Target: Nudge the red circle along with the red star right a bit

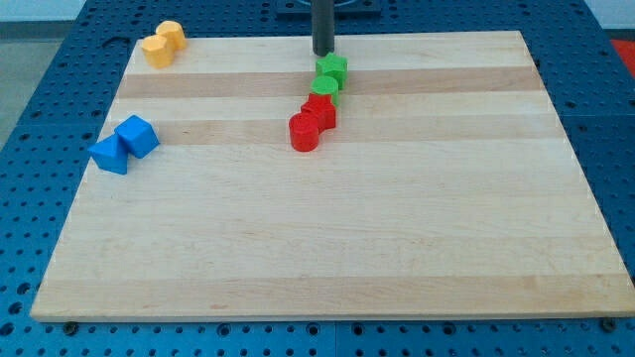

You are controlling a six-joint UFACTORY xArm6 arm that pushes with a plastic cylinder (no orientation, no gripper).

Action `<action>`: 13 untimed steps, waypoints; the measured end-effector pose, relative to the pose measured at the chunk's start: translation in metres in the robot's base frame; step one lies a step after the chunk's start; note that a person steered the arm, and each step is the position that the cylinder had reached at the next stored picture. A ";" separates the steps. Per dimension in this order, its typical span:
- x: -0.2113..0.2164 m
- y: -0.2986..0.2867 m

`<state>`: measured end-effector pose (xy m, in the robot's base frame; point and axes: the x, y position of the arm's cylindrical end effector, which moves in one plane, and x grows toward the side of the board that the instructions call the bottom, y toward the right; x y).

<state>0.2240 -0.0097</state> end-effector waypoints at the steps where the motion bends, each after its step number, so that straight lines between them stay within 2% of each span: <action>1: 0.019 0.000; 2: 0.043 0.000; 3: 0.046 -0.014; 5: 0.021 -0.053; 7: 0.019 -0.070; 8: 0.032 -0.113; 9: 0.057 -0.141; 10: 0.111 -0.141; 11: 0.141 -0.141; 13: 0.173 -0.130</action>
<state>0.3966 -0.1394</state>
